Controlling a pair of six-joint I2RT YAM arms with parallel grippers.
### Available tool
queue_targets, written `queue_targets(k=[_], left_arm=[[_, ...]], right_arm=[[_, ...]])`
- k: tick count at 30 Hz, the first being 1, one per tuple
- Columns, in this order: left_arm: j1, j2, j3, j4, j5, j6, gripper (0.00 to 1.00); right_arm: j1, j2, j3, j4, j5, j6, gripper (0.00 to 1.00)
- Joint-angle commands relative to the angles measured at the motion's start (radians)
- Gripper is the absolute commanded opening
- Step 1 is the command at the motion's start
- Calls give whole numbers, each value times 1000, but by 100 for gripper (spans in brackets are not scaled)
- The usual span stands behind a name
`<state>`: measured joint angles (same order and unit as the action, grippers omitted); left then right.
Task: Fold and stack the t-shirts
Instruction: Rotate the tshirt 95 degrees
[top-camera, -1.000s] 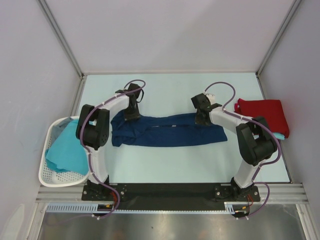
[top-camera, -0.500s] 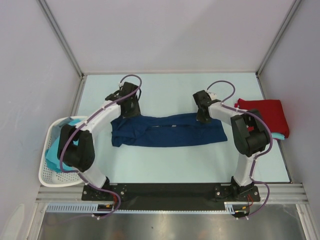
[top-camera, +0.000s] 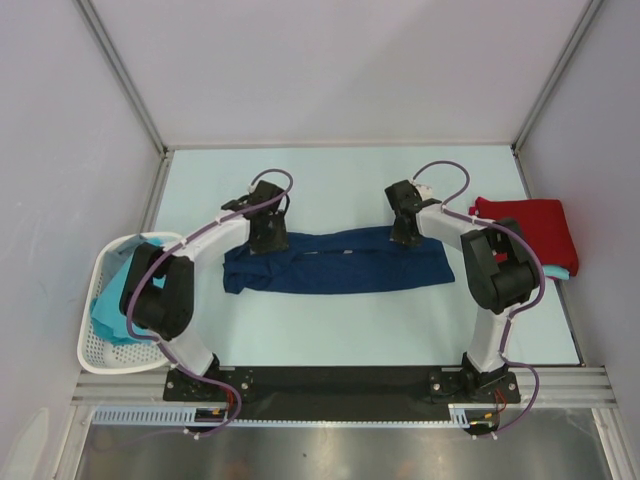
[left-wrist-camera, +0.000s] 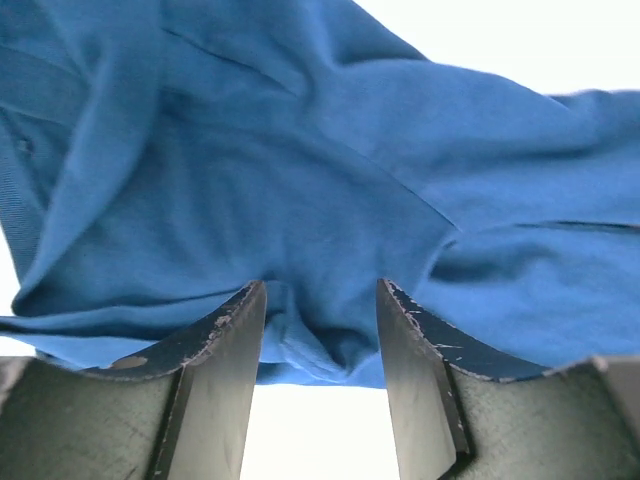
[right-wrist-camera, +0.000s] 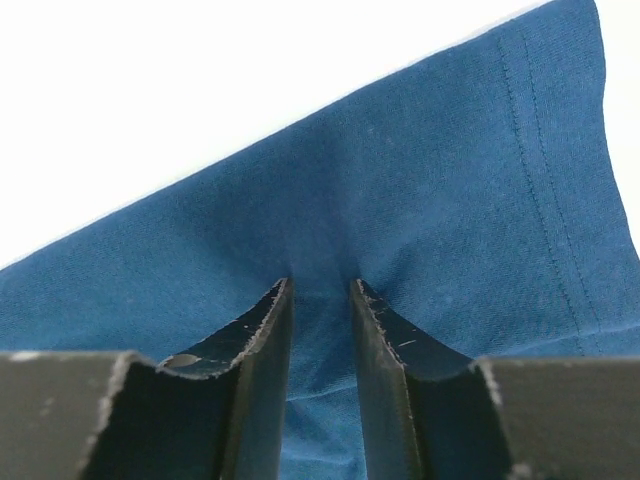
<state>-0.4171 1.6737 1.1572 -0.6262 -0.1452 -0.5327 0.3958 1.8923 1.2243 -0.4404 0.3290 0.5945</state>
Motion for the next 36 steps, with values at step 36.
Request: queue_targets(k=[36], left_arm=[[-9,-77,-94,22,-42,-56,62]], right_arm=[[2,-42,-124,-64,27,45,53]])
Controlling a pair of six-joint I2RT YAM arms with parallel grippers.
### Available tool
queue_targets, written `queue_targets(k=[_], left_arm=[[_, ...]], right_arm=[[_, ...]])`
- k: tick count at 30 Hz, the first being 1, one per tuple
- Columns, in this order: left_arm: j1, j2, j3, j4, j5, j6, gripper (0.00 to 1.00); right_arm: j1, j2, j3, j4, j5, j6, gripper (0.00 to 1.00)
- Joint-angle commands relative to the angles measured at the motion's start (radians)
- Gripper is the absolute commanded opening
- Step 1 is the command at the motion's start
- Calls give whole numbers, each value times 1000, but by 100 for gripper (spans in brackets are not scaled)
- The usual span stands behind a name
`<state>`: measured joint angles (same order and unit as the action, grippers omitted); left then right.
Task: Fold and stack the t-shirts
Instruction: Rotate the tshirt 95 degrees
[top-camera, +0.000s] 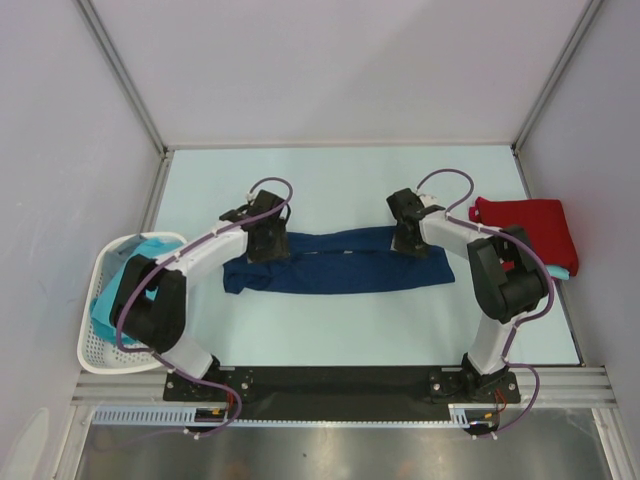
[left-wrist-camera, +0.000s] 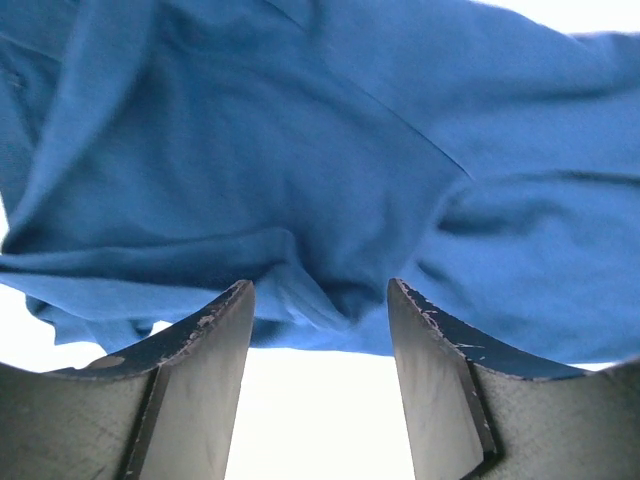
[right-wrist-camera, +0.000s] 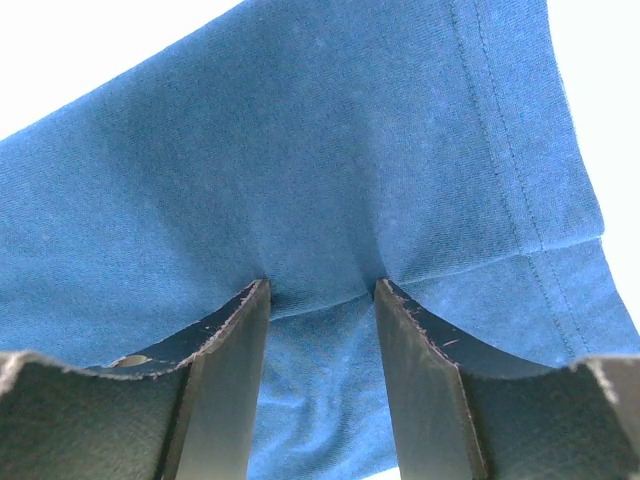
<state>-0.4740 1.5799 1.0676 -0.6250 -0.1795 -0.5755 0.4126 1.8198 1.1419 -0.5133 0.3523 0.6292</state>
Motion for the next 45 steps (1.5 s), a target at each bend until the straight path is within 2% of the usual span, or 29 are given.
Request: queue_targets(k=[1,13,17,19,20,22,23,25,26,36,41,45], left_arm=[[57,23,-3,27,-2,-11,62],[100,218,86,22,21,11,62],[100,247,83,27,31,6,57],[101,253,71,33,34,6,47],[100,255,66,37,35,8,38],[100,261,60,38,37,8,25],[101,267,60,39,46,11,12],[100,276,63,34,51,11,1],[101,284,65,31,52,11,0],[100,337,107,15,69,43,0],[100,423,253,-36,81,75,0],[100,486,371,-74,84,82,0]], right_arm=[[-17,32,-42,10,1,9,53],[-21,44,-19,7,-22,-13,52],[-23,50,-19,12,-27,-19,48],[-26,59,-24,15,-39,-22,43],[-24,59,-25,13,-42,-20,33],[-28,62,-30,18,-49,-17,22],[-28,68,-28,16,-53,-17,13],[-28,72,-25,12,-61,-10,4],[-28,73,-27,7,-64,-8,0],[-15,47,-68,-28,-85,29,0],[28,3,-117,-45,-102,56,0],[107,-37,-148,-74,-118,82,0]])
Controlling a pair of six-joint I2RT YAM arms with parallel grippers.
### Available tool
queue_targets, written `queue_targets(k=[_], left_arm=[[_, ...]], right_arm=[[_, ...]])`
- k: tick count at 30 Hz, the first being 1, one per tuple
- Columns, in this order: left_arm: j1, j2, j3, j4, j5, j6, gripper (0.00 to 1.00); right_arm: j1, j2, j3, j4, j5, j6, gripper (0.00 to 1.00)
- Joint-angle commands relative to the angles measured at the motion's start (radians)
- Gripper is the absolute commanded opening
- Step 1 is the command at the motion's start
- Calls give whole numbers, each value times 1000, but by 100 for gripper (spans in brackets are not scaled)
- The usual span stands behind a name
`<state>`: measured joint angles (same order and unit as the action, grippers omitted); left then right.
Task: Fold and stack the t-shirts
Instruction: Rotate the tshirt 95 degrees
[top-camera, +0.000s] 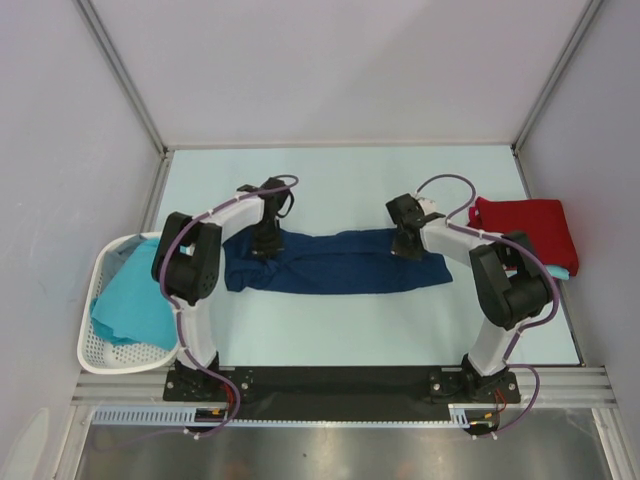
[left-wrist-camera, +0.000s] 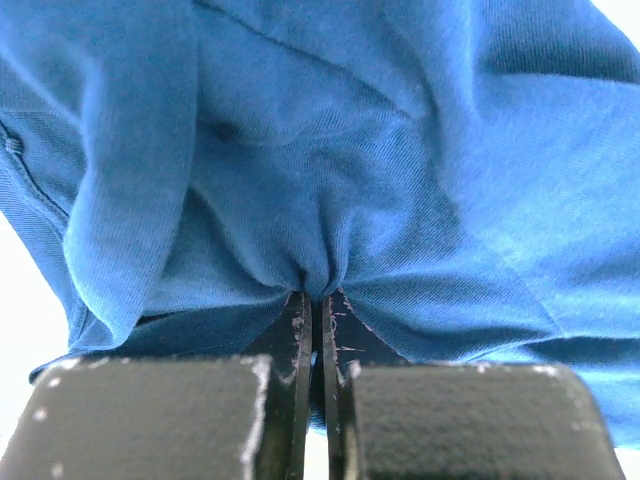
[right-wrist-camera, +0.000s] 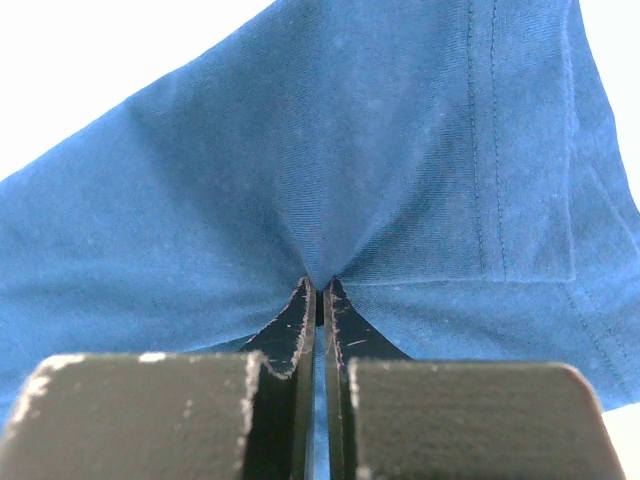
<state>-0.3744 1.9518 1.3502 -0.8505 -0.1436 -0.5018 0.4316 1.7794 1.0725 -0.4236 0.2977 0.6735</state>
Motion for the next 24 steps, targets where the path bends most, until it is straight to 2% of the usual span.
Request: queue_targets(k=[1,10,14,17,24], left_arm=[[0,131,134,142,49,9,0],[0,229,317,90,38,26,0],[0,278,408,56,18,34,0],[3,334,516,24,9,42,0],[-1,496,893,-79,27,63,0]], right_arm=[[108,-3,-80,-168,-66,49,0],[312,-31,-88,-224,-97,130,0],[361,-25,-75,-242,-103,159,0],[386,-23,-69,-259,-104,172,0],[472,-37,-68,-285,-141,187,0]])
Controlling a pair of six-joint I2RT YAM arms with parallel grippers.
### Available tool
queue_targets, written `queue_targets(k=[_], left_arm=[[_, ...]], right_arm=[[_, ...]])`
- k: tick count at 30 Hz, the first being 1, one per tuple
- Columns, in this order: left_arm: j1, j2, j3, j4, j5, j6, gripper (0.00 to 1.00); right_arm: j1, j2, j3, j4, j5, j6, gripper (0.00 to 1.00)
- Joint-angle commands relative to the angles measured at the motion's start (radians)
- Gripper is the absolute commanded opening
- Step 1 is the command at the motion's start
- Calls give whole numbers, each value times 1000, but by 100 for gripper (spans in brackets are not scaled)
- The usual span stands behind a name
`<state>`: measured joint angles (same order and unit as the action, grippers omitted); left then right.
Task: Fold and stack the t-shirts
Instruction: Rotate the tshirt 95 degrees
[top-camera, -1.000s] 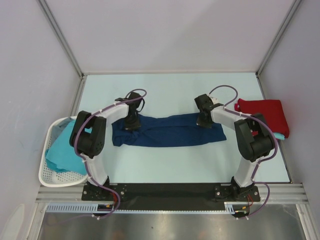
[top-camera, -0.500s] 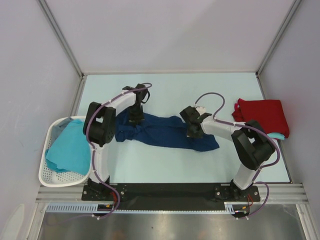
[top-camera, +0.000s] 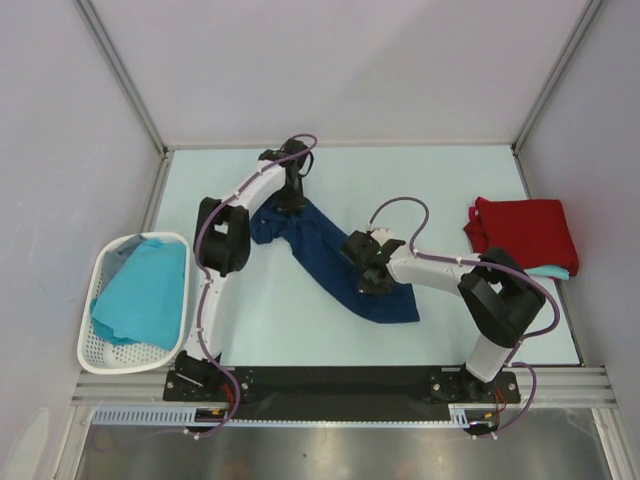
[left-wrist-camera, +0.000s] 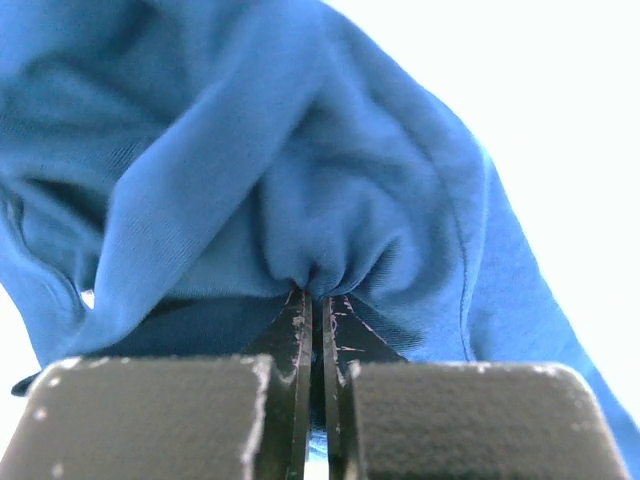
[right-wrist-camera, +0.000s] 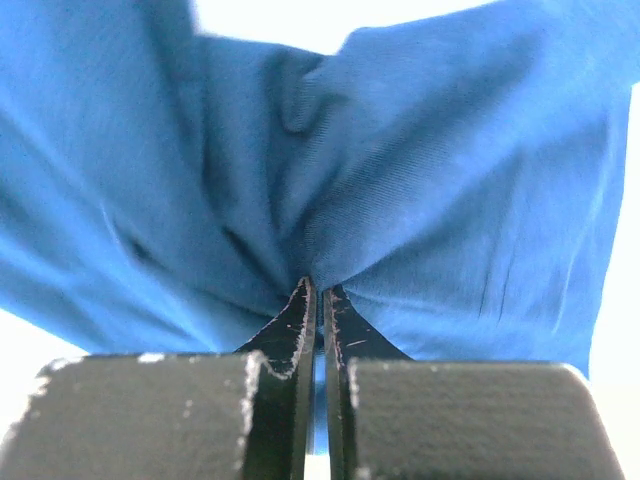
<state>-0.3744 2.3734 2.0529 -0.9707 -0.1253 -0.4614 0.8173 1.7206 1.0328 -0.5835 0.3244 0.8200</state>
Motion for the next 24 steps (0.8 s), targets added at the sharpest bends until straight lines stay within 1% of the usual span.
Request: queue_targets(k=[1,3,6,13,14,18,24], left_arm=[[-3,102,219,37,19,30,0],[-9,127,280,24,35,41,0],[-21,158,322,24,58,56,0],[-54,190,372,46,113,122,0],[-57,194,377,49,143,127,0],[-92,187,401,63,176,158,0],[-155,182,408,92,243,179,0]], right_arm=[[98,34,-24,-124,-179,41,0],[140,53,-5,-122,-186,35,0],[186,89,24,-113,-206,19,0],[288,143,114,-50,-249,-36,0],[301,164,153,-50,-248,-51,0],[361,200,245,-38,-225,-91,0],[431,234,341,10,-159,-133,0]])
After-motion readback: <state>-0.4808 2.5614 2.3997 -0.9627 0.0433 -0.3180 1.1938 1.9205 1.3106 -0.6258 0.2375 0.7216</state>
